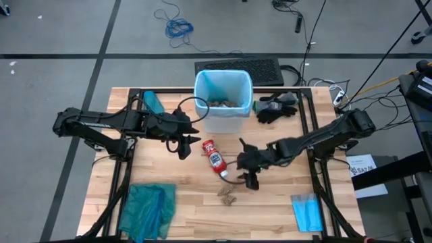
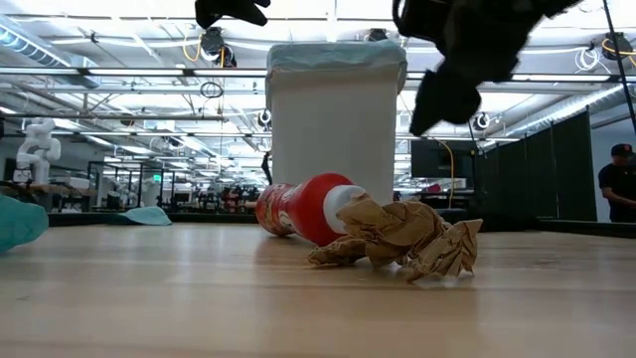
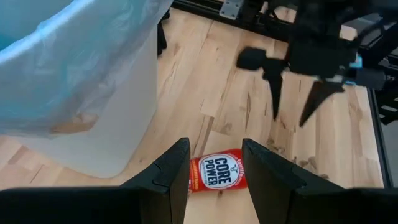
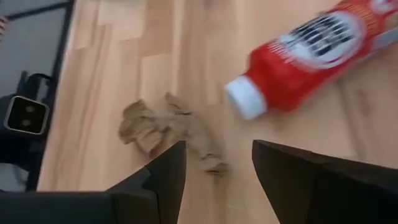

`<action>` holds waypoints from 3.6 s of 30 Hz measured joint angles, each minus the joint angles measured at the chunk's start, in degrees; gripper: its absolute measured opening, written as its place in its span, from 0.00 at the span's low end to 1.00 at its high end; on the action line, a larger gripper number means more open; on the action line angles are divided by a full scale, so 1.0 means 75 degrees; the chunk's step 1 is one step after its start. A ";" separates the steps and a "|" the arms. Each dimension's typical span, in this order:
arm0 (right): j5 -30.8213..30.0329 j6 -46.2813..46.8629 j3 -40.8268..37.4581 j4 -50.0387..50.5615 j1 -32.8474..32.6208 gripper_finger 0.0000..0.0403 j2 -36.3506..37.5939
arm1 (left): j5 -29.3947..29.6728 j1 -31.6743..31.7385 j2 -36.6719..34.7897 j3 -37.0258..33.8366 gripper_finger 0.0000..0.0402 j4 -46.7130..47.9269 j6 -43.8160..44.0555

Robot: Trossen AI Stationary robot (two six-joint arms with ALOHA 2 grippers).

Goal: Place trash/remove bag and relplace
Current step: Put the brown paper into the white trash bin

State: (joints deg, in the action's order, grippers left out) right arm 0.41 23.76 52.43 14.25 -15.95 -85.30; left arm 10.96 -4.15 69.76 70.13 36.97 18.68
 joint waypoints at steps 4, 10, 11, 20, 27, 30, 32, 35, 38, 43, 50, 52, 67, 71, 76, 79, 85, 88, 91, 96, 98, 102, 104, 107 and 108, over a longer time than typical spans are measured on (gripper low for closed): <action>-0.0066 0.0073 -0.0505 -0.0923 -0.0305 0.44 -0.0055 | -0.0003 0.0001 0.0000 0.0000 0.35 -0.0002 -0.0003; -0.0349 -0.0784 -0.0590 -0.1313 -0.0694 0.44 -0.0674 | -0.0013 -0.0002 0.0000 0.0000 0.35 0.0010 -0.0006; -0.0395 -0.0845 -0.0590 -0.1313 -0.0711 0.44 -0.0845 | -0.0016 0.0001 0.0000 0.0000 0.35 0.0000 -0.0001; -0.0381 -0.0736 -0.0483 -0.2109 -0.0574 0.42 -0.2139 | -0.0032 0.0001 0.0000 0.0000 0.35 -0.0003 0.0057; -0.0376 -0.0273 -0.0321 -0.1967 -0.0533 0.05 -0.1963 | -0.0032 0.0001 0.0000 0.0000 0.35 -0.0002 0.0067; -0.0430 -0.0036 -0.0313 -0.1701 -0.0518 0.02 -0.1680 | -0.0032 -0.0002 0.0000 0.0000 0.35 0.0002 0.0069; -0.0477 -0.0016 -0.0316 -0.1441 -0.0517 0.01 -0.1338 | -0.0032 -0.0002 0.0000 0.0000 0.35 -0.0003 0.0067; -0.0665 -0.0046 -0.0316 -0.0931 -0.0527 0.00 -0.0577 | -0.0032 0.0001 0.0000 0.0000 0.35 0.0000 0.0064; -0.1144 -0.0109 -0.0316 -0.0468 -0.0455 0.00 0.0365 | -0.0032 0.0000 0.0000 0.0000 0.35 0.0004 0.0064; -0.2223 -0.0261 0.0181 0.0469 -0.0091 0.00 0.1902 | -0.0032 -0.0001 0.0000 0.0000 0.35 0.0007 0.0053; -0.3417 -0.1927 0.2348 0.1436 0.0883 0.00 0.2569 | -0.0032 0.0000 0.0000 0.0000 0.35 -0.0006 0.0050; -0.3466 -0.2541 0.2987 0.1511 0.1312 0.00 0.2466 | -0.0032 -0.0002 0.0000 0.0000 0.35 -0.0029 0.0050; -0.2192 -0.3389 0.4604 0.1918 0.4301 0.00 0.0317 | -0.0029 0.0001 0.0000 0.0000 0.35 -0.0082 0.0061; -0.1704 -0.3461 0.4604 0.2170 0.4587 0.04 -0.0171 | -0.0029 -0.0002 0.0000 0.0000 0.35 -0.0073 0.0061; -0.0982 -0.3380 0.4604 0.1903 0.4680 0.20 -0.0193 | -0.0029 -0.0002 0.0000 0.0000 0.35 -0.0064 0.0061; -0.0986 -0.3438 0.4604 0.1790 0.4683 0.32 0.0017 | -0.0029 -0.0001 0.0000 0.0000 0.35 -0.0059 0.0059; -0.0787 -0.2855 0.4618 0.2161 0.4678 0.49 0.0659 | -0.0029 0.0000 0.0000 0.0000 0.35 -0.0052 0.0004; -0.0457 -0.2731 0.4618 0.2450 0.4413 0.49 0.1081 | -0.0029 -0.0001 0.0000 0.0000 0.35 -0.0055 0.0006; -0.0406 -0.2699 0.4621 0.3045 0.3821 0.46 0.1439 | -0.0029 0.0001 0.0000 0.0000 0.35 -0.0058 0.0003; -0.0799 -0.2325 0.4618 0.4031 0.2411 0.38 0.1646 | -0.0029 -0.0002 0.0000 0.0000 0.35 -0.0058 0.0036; -0.1238 -0.2126 0.4580 0.4502 0.1799 0.35 0.1624 | -0.0029 0.0001 0.0000 0.0000 0.35 -0.0060 0.0040; -0.1768 -0.1544 0.4071 0.4718 0.0856 0.32 0.1604 | -0.0029 0.0001 0.0000 0.0000 0.35 -0.0061 0.0044; -0.1875 -0.1220 0.3769 0.4688 0.0542 0.31 0.1604 | -0.0029 0.0001 0.0000 0.0000 0.35 -0.0061 0.0047; -0.1875 -0.0790 0.3255 0.4433 0.0191 0.30 0.1604 | -0.0029 -0.0001 0.0000 0.0000 0.35 -0.0062 0.0047; -0.1878 -0.0657 0.3084 0.4300 0.0084 0.30 0.1604 | -0.0029 0.0001 0.0000 0.0000 0.35 -0.0061 0.0047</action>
State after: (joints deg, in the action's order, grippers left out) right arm -13.67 18.84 75.56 46.50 -15.32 -73.28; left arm 10.74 -4.14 69.76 70.13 36.51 19.03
